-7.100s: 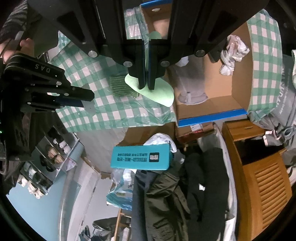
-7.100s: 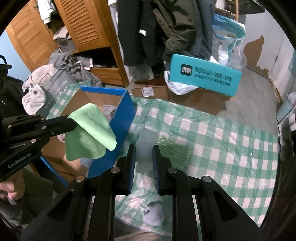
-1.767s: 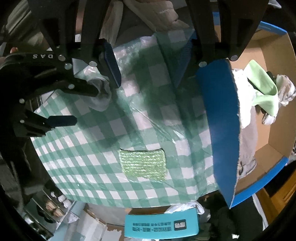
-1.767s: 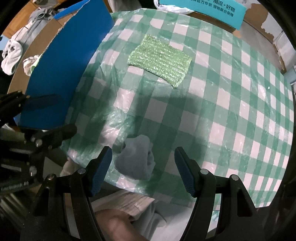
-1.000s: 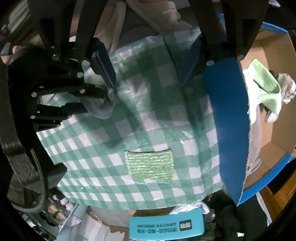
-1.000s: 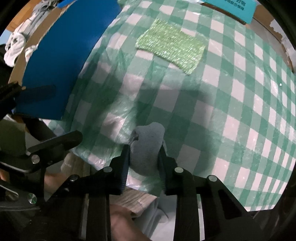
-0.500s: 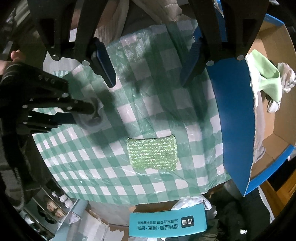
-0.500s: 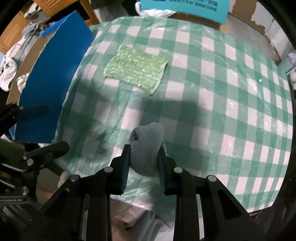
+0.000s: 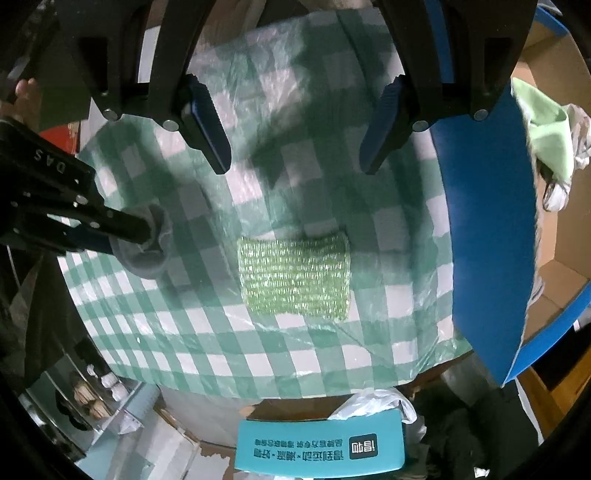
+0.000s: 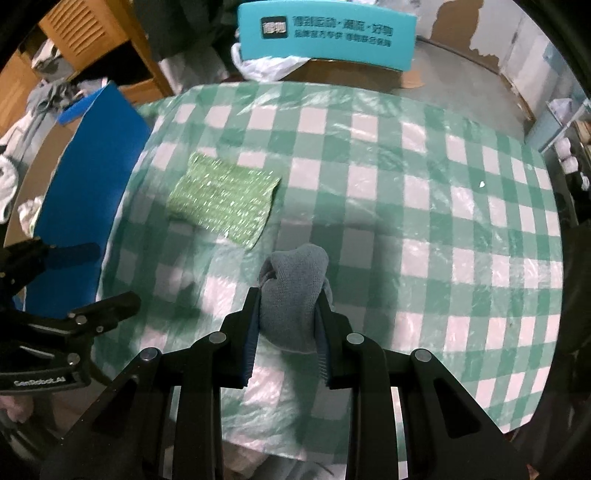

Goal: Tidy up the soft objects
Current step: 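Close the right gripper on the grey sock on the table, then close the left gripper on the green mesh sponge while the right gripper holds the sock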

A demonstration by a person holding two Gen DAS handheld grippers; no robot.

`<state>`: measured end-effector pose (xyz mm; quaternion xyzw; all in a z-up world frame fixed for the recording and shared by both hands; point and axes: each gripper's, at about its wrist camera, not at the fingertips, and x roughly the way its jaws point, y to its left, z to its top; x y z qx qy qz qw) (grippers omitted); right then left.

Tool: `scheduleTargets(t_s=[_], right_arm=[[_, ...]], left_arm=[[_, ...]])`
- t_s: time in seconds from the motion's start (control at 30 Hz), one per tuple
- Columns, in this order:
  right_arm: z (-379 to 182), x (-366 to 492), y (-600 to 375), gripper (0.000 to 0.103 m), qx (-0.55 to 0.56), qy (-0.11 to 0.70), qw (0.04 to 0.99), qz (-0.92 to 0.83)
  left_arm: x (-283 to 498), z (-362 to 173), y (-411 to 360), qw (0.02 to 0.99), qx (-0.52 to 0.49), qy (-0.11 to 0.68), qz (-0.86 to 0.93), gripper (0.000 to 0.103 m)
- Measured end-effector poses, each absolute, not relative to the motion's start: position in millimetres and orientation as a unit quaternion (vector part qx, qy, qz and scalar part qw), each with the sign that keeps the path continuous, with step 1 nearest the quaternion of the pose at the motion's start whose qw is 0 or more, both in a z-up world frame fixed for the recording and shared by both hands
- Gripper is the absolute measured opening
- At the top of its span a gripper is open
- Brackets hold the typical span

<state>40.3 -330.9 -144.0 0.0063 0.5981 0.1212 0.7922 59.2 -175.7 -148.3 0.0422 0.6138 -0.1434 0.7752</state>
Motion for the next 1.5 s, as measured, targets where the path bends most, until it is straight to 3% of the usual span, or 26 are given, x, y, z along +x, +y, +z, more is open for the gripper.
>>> scheduleTargets(t_s=[0.23,0.7,1.3,1.4,1.5], right_arm=[[-142.6,55.2,-343.9,0.025,0.028,0.591,0.8,0.105],[-148.0,74.8,-368.6,0.025,0.061,0.589,0.801,0.088],[-143.2,89.6,-380.2,0.026,0.077,0.582,0.805,0.082],[-142.1,89.0,-379.5,0.026,0.079,0.582,0.805,0.082],[-140.8,87.7,-379.1,0.026,0.079,0.581,0.806,0.083]], left_arm=[[84.8,-154.7,-184.5,0.778,0.0,0.612,-0.143,0.08],[128.5,-181.9,-194.2,0.766,-0.046,0.628,-0.131,0.08],[138.8,-208.1,-228.8,0.763,0.036,0.636,-0.11,0.08],[135.6,-208.5,-234.8,0.771,0.06,0.625,-0.105,0.075],[135.1,-205.6,-229.6,0.778,0.058,0.618,-0.097,0.049]])
